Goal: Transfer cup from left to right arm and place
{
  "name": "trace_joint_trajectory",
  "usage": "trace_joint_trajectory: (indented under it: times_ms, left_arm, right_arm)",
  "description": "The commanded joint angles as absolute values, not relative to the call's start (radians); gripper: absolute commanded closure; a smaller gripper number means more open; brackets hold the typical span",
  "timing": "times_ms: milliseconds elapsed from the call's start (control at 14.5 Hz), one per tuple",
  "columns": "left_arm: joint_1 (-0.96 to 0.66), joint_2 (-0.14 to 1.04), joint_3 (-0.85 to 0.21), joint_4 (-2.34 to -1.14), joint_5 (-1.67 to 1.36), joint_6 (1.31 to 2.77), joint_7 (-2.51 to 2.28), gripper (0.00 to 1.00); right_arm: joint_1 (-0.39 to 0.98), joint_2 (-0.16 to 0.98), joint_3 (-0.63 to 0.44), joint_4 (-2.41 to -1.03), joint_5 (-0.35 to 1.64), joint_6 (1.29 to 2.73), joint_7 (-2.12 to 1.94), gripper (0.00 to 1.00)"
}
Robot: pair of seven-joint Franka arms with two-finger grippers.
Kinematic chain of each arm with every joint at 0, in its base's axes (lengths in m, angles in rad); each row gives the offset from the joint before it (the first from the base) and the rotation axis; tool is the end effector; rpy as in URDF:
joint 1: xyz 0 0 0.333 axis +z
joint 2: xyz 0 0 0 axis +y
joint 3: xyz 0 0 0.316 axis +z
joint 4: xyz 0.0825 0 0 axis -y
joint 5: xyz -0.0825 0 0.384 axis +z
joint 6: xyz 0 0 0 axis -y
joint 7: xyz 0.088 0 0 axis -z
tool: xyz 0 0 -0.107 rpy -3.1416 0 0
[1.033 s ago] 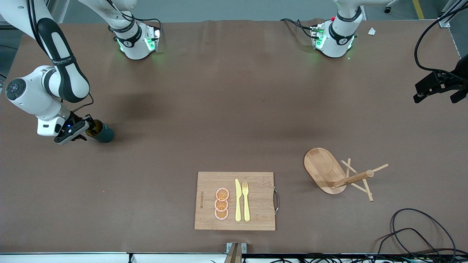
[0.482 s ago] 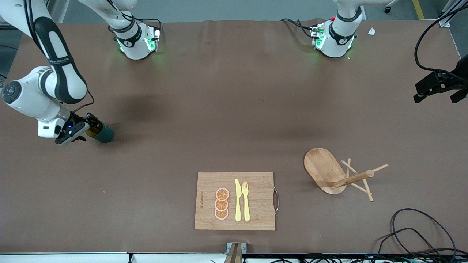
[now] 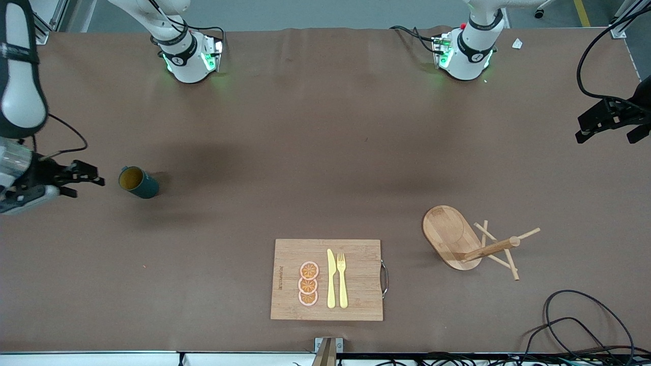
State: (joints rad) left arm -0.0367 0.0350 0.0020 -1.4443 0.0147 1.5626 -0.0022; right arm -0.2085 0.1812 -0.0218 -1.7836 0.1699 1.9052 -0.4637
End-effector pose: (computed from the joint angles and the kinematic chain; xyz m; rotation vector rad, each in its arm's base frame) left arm 0.5647 -0.0180 0.6639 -3.1253 0.0497 -0.1307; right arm 0.5931 -0.1258 0.4466 -2.9647 -0.2571 0.0047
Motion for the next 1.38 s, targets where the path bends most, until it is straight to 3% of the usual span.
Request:
trace_joint_trajectory:
  times_ms: [0,207,413,689,1308]
  left_arm:
    - [-0.034,0.029,-0.005,-1.437,0.034,1.565,-0.008,0.00]
    - [-0.034,0.029,-0.005,-1.437,0.034,1.563,-0.008,0.00]
    - [-0.032,0.029,-0.003,-1.437,0.034,1.563,-0.008,0.00]
    - [-0.034,0.029,-0.003,-1.437,0.035,1.563,-0.008,0.00]
    - [-0.031,0.038,0.003,-1.401,0.034,1.557,-0.006,0.00]
  right_arm:
    - [-0.192,0.193,-0.017,-1.613,0.138,1.727,-0.194,0.10]
    - [-0.144,0.175,-0.018,-1.468,0.126,1.559,-0.018,0.03]
    - [-0.017,0.083,-0.017,-1.462,0.016,1.502,0.159,0.00]
    - [0.067,0.083,-0.017,-1.442,-0.037,1.508,0.175,0.00]
    - [0.057,0.087,-0.023,-1.434,-0.072,1.569,0.160,0.00]
